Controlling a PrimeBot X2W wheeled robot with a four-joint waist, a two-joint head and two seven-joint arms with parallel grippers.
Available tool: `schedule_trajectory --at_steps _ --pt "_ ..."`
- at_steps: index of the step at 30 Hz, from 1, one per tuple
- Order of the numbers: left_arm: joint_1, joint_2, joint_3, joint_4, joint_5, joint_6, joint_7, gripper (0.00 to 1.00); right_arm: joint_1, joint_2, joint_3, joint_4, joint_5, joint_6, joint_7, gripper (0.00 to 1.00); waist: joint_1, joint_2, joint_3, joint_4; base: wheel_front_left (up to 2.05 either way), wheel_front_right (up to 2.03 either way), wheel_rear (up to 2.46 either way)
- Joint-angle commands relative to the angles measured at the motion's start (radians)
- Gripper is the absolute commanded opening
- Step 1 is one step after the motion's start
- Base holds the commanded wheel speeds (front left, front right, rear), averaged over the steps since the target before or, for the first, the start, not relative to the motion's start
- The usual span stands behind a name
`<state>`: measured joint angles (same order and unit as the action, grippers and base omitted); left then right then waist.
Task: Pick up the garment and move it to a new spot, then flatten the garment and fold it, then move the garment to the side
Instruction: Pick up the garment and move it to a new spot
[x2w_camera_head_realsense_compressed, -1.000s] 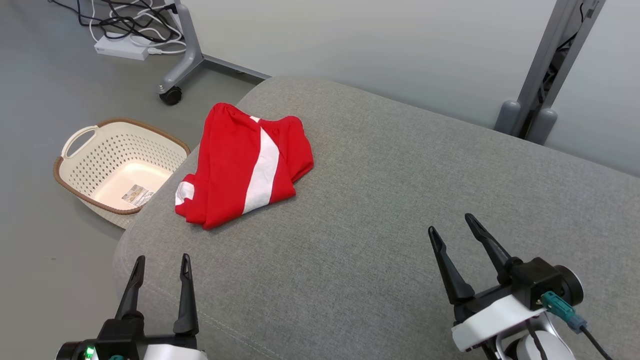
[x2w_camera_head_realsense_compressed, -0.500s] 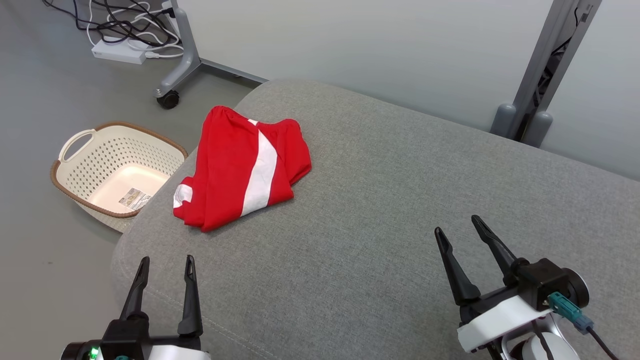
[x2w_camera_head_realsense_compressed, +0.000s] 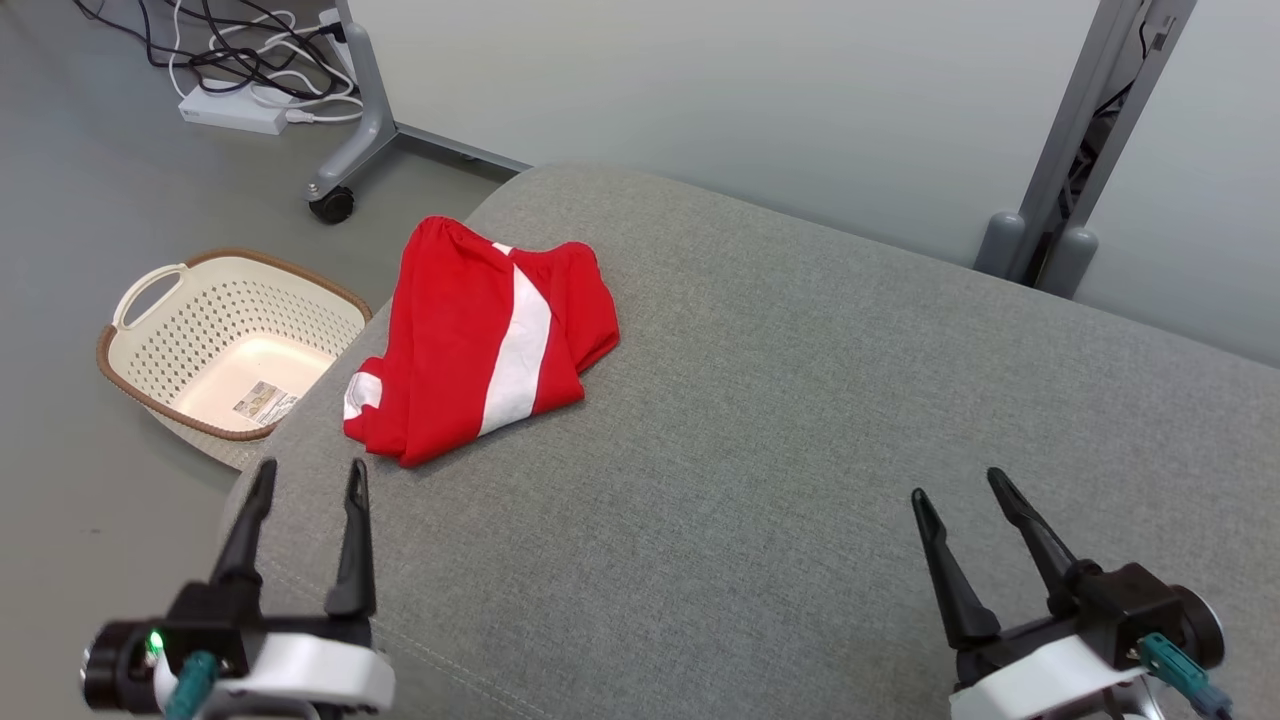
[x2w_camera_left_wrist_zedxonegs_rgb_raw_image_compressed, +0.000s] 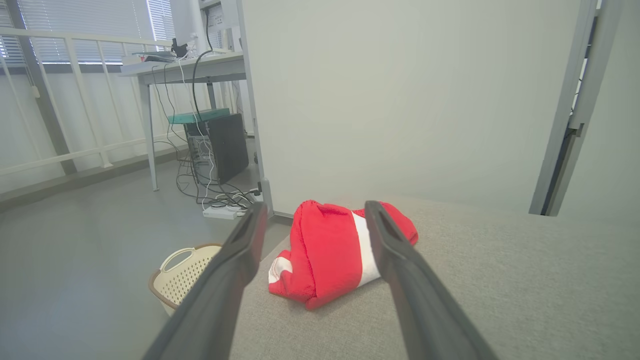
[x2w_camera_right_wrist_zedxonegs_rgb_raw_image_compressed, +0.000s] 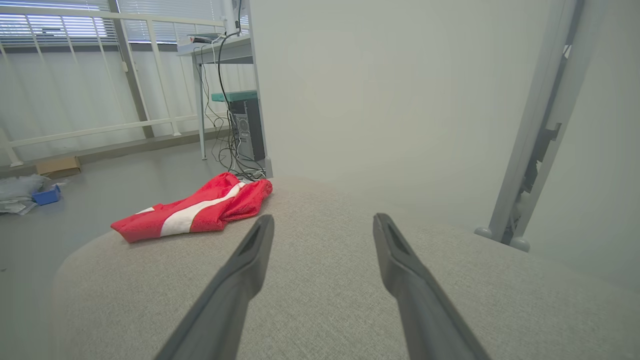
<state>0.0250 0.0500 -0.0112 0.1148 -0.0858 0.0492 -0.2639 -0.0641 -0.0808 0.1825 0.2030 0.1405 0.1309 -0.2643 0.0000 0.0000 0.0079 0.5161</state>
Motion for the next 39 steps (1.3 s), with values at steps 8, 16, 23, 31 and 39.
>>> schedule_trajectory --at_steps 8,16,23,31,39 --pt "-0.279 0.083 0.056 0.247 0.000 -0.103 0.000 1.00 0.016 -0.032 -0.034 -0.070 -0.034 -0.001 -0.001 1.00 0.0000 0.0000 0.087 -0.058 0.00 0.00 0.00" --pt "-0.587 0.163 0.051 0.595 -0.044 -0.153 0.137 1.00 -0.053 -0.077 0.002 -0.118 -0.022 -0.001 -0.001 1.00 0.0000 0.0000 0.201 -0.164 0.00 0.00 0.00" --pt "-0.780 0.222 -0.022 0.779 -0.030 -0.174 0.250 1.00 -0.095 -0.115 0.042 -0.142 -0.032 -0.001 -0.001 1.00 0.0000 0.0000 0.269 -0.236 0.00 0.00 0.00" --pt "-0.939 0.241 -0.051 0.975 -0.089 -0.180 0.460 1.00 -0.125 -0.139 0.066 -0.159 -0.026 -0.001 -0.001 1.00 0.0000 0.0000 0.328 -0.287 0.00 0.00 0.00" --pt "-0.999 0.259 -0.040 1.101 -0.160 -0.181 0.588 1.00 -0.145 -0.140 0.087 -0.159 -0.024 -0.001 -0.001 1.00 0.0000 0.0000 0.378 -0.325 0.00 0.00 0.00"
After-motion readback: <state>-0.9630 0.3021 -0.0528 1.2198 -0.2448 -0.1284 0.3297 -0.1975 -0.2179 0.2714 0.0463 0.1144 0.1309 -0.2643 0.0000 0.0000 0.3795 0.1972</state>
